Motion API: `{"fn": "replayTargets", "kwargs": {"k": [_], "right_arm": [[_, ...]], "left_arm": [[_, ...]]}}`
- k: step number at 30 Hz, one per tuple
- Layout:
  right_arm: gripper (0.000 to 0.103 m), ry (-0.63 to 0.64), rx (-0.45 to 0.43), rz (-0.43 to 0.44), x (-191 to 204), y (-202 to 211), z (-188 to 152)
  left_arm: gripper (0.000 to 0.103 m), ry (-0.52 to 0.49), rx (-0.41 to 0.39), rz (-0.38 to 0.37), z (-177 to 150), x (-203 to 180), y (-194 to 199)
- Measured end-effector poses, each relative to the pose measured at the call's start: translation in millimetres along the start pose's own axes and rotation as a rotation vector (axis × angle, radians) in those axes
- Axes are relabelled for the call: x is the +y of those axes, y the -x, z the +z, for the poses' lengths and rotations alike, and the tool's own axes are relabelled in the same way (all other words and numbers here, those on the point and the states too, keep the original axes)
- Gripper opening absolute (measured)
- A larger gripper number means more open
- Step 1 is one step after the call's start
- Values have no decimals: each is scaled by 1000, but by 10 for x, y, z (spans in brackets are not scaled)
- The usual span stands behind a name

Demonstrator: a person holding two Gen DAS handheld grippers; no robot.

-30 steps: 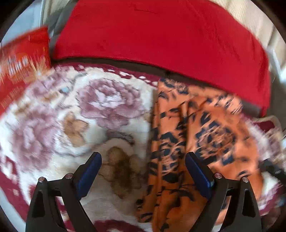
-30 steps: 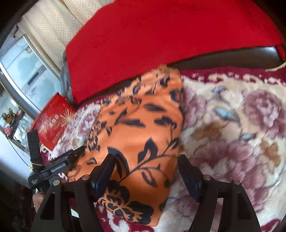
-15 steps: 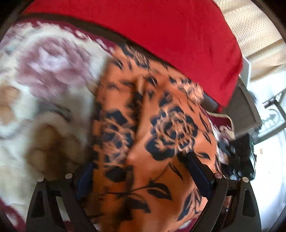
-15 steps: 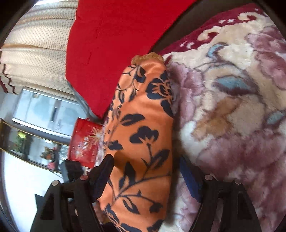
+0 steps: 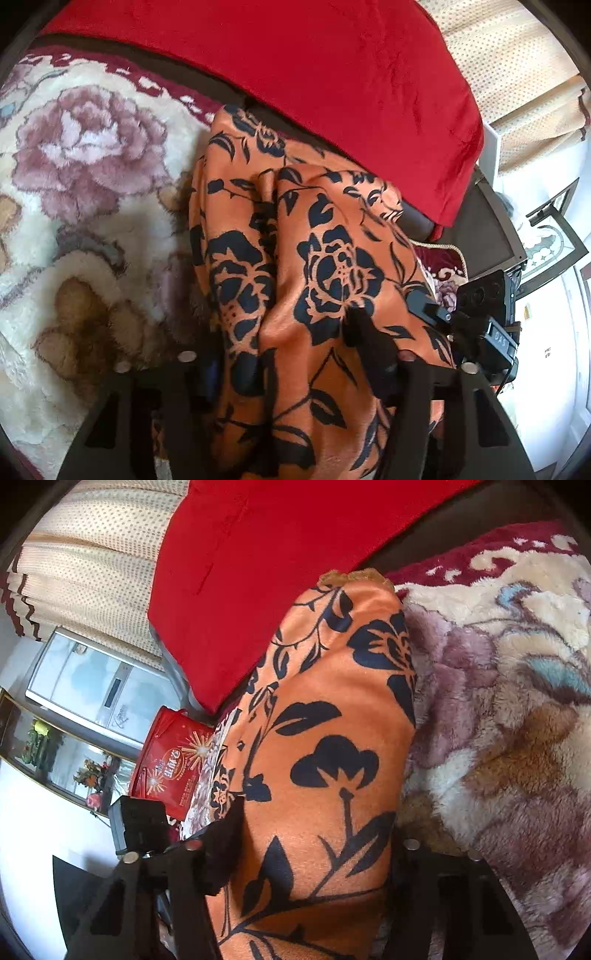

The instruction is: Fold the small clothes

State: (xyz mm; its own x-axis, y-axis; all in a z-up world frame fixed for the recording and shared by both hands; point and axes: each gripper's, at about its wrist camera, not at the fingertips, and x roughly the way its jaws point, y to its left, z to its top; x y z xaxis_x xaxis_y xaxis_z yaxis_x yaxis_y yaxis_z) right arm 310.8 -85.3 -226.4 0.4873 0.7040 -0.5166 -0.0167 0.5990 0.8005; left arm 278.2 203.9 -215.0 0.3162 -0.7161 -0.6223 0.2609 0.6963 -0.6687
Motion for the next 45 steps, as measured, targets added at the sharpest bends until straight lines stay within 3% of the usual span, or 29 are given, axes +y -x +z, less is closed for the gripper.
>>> {"fn": "replayTargets", "kwargs": {"k": [7,13,17,20,21,23,25,26,27,28,34,38,41,45], "right_arm": [[49,49,-55,29,234,203,39],[48,91,-162,87,320,798,90],[48,62,-213,104,108,1240,101],[48,7,-218,84,-210,1419,76],[48,-6,-212,68,-282,1431,84],[49,-55,-155,-16,-589,1321,90],[57,-135,-103,-82,-877,1193,92],[57,-156,-100,-59,-958,1184,88],[61,-150,-111,-44,-948,1212,94],[67,-119,-116,-103,-849,1260,108],[67,155,-255,-381,-185,1542,-20],[64,284,-310,-388,119,1716,-228],[62,317,-287,-380,255,1690,-384],[62,315,-151,-512,38,1362,-548]], "left_arm": [[43,-41,-42,-15,4,-268,133],[42,-155,-84,-77,-101,-839,222],[42,-219,-53,-88,-230,-1226,-23],[43,-247,-2,-17,-305,-1357,-323],[44,-266,33,57,-361,-1395,-506],[55,-301,47,153,-450,-1452,-677],[66,-375,17,229,-536,-1609,-701],[71,-417,5,266,-571,-1681,-690],[74,-446,-10,298,-601,-1721,-674],[77,-460,-22,324,-621,-1730,-659],[79,-487,-69,409,-556,-1786,-544],[79,-524,-89,462,-607,-1868,-535],[79,-547,-99,495,-619,-1869,-560],[79,-558,-109,519,-645,-1898,-555]]}}
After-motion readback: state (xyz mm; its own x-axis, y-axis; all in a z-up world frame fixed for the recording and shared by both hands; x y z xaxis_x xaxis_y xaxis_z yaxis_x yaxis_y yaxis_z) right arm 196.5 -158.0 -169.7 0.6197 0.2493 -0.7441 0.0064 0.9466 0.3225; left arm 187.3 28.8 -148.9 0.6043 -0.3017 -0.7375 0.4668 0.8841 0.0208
